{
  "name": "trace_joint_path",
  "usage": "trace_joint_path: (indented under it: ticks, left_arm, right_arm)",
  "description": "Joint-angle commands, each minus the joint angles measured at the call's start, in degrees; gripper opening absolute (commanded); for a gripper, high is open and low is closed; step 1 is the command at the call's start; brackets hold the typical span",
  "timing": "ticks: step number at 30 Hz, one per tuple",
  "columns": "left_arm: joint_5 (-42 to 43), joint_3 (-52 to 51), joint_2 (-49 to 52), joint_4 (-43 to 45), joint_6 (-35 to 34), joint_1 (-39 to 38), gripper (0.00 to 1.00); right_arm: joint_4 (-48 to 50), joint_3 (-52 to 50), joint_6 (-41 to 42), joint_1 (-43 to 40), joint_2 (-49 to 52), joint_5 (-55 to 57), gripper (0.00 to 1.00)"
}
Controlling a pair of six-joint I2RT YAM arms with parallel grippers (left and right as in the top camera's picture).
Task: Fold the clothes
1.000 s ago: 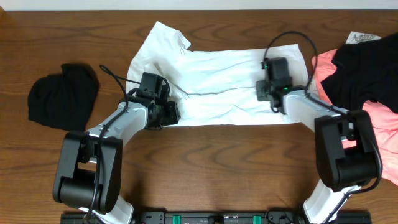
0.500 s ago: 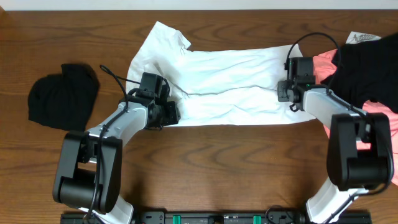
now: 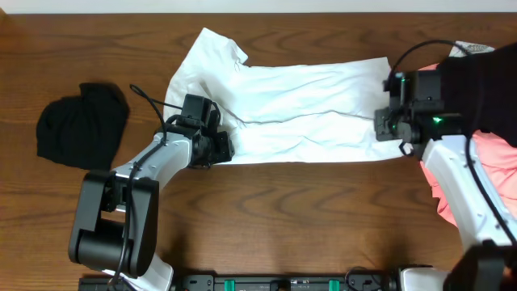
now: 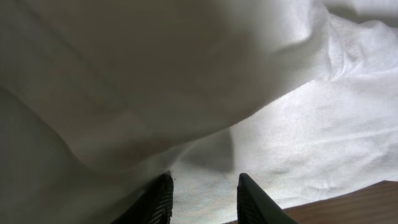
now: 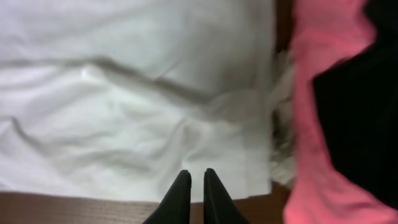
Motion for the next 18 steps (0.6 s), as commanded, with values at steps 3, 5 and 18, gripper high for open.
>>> trace_joint_path:
  ticks: [3, 5, 18]
  left_arm:
    - [-0.35, -0.74, 1.14, -0.83, 0.28, -0.15, 0.35]
    - [-0.35, -0.74, 1.14, -0.83, 0.28, -0.15, 0.35]
    - [-0.35, -0.74, 1.14, -0.85, 0.28, -0.15, 0.35]
  right_arm:
    - [3.61, -3.32, -0.55, 0.17, 8.37, -3.06, 0.05]
    - [5.57, -3.32, -0.55, 0.17, 11.28, -3.08, 0.05]
    - [20.61, -3.32, -0.5, 0.15, 22.14, -3.19, 0.09]
